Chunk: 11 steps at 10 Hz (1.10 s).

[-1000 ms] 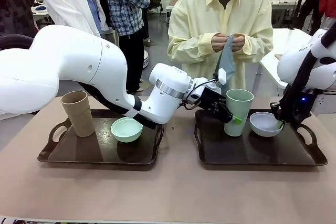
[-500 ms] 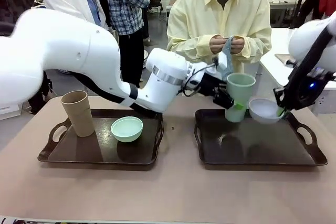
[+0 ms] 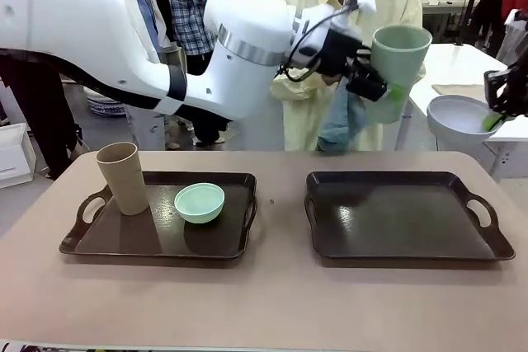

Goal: Set up a tray with a mat and arrange the tableware.
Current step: Pick up the Picnic Bowl and Reusable plastic cup from the Handle tray in front of the human's position and hold them in the air.

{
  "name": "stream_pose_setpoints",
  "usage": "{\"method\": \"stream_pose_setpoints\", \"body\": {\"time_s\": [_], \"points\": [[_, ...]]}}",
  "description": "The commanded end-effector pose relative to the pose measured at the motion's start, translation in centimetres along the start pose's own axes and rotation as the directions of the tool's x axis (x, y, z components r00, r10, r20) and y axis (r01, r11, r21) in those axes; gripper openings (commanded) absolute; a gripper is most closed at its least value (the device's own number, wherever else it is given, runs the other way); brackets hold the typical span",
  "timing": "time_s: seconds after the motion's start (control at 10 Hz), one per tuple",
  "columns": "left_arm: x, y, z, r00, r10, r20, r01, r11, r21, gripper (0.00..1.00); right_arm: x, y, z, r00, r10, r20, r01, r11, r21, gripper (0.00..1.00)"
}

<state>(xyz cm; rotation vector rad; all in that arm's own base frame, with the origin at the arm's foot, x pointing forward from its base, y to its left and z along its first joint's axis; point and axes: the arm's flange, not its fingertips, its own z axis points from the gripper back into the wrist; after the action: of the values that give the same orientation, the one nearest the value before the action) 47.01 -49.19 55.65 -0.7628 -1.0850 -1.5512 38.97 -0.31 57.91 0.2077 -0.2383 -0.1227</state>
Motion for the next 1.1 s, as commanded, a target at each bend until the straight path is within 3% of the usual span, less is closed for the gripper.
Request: {"method": "stream_pose_setpoints", "body": {"time_s": [0.0, 0.1, 0.4, 0.5, 1.0], "points": [[0.9, -1.4, 1.1, 0.992, 0.127, -0.012, -0.127, 0.992, 0.009, 0.0, -0.3, 0.8, 1.5, 0.997, -0.043, -0.067, 0.041, 0.998, -0.038, 0.0], [1.4, -1.9, 1.5, 0.978, 0.209, -0.024, -0.209, 0.978, 0.008, 0.0, -0.6, 0.9, 2.0, 0.994, -0.052, -0.094, 0.048, 0.998, -0.041, 0.0], [1.7, -2.3, 2.1, 0.946, 0.308, -0.105, -0.302, 0.951, 0.067, 0.0, -0.1, 0.2, 2.2, 0.988, -0.104, -0.117, 0.098, 0.994, -0.053, 0.0], [1.0, -1.8, 1.5, 0.97, 0.239, -0.037, -0.238, 0.971, 0.024, 0.0, -1.1, 0.5, 2.1, 0.994, -0.056, -0.096, 0.054, 0.998, -0.024, 0.0], [1.0, -1.8, 1.5, 0.97, 0.239, -0.037, -0.238, 0.971, 0.024, 0.0, -1.1, 0.5, 2.1, 0.994, -0.056, -0.096, 0.054, 0.998, -0.024, 0.0]]}}
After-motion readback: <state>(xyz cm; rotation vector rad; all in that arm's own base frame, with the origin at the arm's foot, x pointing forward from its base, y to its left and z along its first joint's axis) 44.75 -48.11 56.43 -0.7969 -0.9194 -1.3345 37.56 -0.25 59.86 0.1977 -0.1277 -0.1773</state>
